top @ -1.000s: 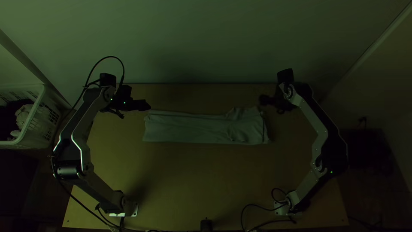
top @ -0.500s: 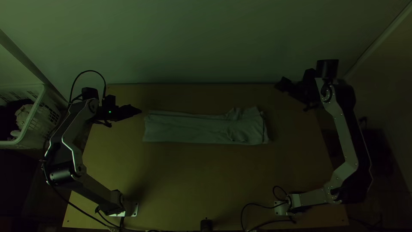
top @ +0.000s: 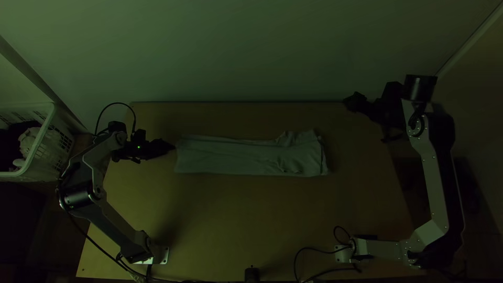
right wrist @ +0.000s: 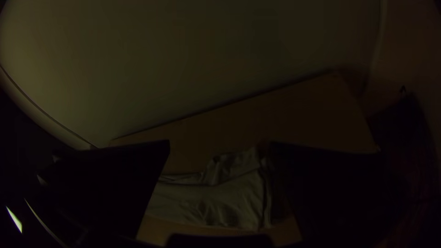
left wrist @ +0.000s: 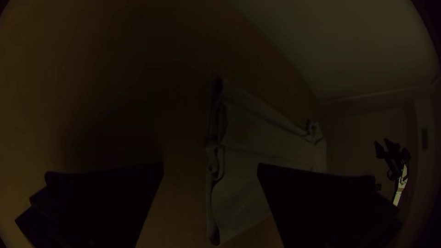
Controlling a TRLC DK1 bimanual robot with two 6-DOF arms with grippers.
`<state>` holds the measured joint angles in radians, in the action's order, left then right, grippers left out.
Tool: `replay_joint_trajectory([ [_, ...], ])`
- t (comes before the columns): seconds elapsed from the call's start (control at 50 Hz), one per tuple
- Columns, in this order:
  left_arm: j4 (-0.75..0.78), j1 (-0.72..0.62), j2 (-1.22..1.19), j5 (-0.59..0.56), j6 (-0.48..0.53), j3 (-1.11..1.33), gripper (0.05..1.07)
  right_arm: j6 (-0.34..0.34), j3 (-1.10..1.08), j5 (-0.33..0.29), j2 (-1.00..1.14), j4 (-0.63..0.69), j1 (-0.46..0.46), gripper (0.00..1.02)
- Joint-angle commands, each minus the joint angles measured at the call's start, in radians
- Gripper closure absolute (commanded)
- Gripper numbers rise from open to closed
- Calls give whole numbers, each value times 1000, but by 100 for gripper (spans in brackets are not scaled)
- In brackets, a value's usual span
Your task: Fold the t-shirt
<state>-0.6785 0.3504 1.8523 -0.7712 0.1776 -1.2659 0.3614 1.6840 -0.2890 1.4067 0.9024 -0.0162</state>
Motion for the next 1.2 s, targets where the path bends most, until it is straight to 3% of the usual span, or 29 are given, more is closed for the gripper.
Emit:
replay_joint_trajectory([
  [0.0,8,-18,42,-16,25,26,10,-10,22,-7,-31,10,7,4],
  [0.26,14,-111,64,-10,14,45,10,-2,19,2,-37,13,-7,4],
  [0.48,77,-220,54,6,-84,62,10,5,-4,10,-54,15,-31,4],
  [0.74,203,-340,35,156,-219,80,10,7,-58,19,-95,13,-56,4],
  [0.86,203,-401,38,239,-228,85,11,8,-81,19,-114,13,-62,4],
  [0.94,204,-429,33,319,-242,91,28,13,-93,21,-120,15,-65,4],
  [1.12,326,-424,-38,378,-265,142,104,13,-121,19,-140,12,-67,4],
  [1.18,333,-412,-56,391,-265,146,104,13,-138,21,-149,9,-65,4],
])
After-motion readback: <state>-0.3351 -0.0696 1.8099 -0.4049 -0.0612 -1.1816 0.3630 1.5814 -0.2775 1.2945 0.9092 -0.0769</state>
